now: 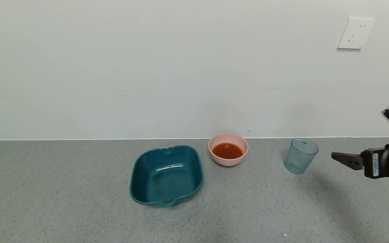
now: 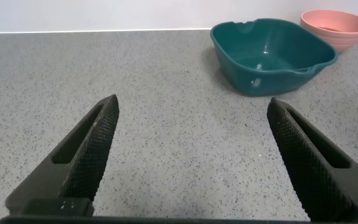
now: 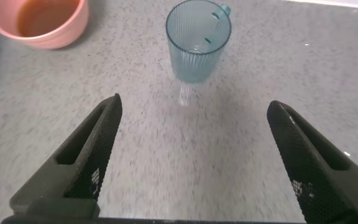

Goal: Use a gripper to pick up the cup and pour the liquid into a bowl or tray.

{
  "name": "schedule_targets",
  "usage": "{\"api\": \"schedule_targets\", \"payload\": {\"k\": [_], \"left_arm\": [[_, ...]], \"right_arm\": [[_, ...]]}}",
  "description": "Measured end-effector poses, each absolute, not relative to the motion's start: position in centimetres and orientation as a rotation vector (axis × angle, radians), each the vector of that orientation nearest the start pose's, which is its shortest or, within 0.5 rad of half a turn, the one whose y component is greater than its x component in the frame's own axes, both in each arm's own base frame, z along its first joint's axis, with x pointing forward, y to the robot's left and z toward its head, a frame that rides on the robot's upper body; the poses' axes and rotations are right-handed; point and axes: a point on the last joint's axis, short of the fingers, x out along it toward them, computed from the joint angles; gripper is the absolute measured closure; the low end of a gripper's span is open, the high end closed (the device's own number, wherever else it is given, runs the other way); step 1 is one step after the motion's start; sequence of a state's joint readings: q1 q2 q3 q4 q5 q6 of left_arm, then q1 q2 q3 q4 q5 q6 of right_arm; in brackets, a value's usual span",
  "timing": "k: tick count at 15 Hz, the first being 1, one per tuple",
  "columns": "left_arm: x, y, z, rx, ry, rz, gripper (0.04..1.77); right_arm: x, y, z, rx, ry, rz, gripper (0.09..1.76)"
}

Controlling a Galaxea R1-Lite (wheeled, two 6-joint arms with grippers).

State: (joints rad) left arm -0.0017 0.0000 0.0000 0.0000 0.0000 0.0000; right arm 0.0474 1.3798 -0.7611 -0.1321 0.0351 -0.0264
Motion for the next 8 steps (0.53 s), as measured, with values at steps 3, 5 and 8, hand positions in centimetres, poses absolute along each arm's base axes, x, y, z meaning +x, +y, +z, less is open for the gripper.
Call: {"api": "schedule_targets", "payload": {"k": [3,5,8], "left_arm": [[-2.3,0.0,7.5,0.000,0.000,-0.002,0.09],[-2.3,0.0,7.5,0.000,0.000,-0.002,0.09],[-2.3,0.0,7.5,0.000,0.000,-0.002,0.09]], "right_arm": [[16.2,0.9,23.6,-0.037,0.419,0.085,0.15],[12.2,0.6,24.8,-0.037,0.358,0.078,0.15],[6.4,0.3,25.3,-0.036,0.279,0.067,0.15]]}}
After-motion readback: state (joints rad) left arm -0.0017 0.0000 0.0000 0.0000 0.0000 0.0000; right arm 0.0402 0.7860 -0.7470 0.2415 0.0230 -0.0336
